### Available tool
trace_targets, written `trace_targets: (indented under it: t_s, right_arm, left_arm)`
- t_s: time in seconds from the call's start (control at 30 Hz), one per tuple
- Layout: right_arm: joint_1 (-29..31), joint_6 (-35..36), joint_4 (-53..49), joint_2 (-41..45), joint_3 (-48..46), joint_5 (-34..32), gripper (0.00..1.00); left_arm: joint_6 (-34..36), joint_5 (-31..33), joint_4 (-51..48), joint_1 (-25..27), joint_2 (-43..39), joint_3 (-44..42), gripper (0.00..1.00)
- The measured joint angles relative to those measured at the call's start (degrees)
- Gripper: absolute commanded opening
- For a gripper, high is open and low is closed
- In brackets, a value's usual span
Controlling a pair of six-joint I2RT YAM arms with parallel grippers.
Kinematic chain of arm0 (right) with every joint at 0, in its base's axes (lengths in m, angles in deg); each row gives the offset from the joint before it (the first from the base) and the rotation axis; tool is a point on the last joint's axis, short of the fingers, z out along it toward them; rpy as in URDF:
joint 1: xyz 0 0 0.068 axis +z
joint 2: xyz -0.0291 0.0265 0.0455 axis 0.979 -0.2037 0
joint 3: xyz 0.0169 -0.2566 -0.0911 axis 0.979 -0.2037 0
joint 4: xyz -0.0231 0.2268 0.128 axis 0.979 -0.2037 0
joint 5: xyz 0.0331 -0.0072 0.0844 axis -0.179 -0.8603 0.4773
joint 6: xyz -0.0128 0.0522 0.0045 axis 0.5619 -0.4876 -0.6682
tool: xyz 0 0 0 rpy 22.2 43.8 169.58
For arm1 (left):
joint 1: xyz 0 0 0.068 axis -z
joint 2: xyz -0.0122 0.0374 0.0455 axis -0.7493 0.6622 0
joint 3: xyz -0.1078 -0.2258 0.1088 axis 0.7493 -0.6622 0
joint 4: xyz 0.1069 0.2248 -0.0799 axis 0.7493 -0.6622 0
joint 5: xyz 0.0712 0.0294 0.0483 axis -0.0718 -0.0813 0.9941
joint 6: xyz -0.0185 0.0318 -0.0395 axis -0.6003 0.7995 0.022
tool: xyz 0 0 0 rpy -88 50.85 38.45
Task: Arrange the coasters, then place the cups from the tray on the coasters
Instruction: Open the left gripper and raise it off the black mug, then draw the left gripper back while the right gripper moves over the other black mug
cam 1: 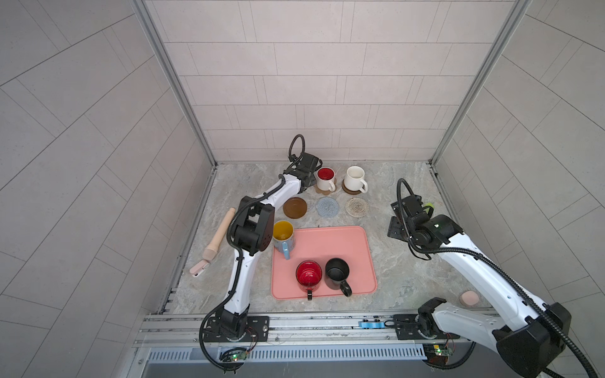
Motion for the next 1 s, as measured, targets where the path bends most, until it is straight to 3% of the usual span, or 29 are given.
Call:
trace_targets:
  t_s: [0.57, 0.77, 1.0]
  right_arm:
    - [-0.09, 0.59, -0.2, 0.42, 0.04, -0.02, 0.7]
    - [-0.11, 2.47, -0.81, 0.79, 0.85, 0.66, 0.72]
    - [0.35, 4.42, -0.83, 1.33, 1.6, 4.76, 0.74]
  left_arm:
    - [0.28, -0.44, 0.94, 0.04, -3.37, -3.91, 0.57]
    - [0.94, -0.81, 1.64, 0.04, -9.27, -8.79, 0.6]
    - [2.14, -2.23, 3.76, -0.57, -21.51, -20.68, 0.6]
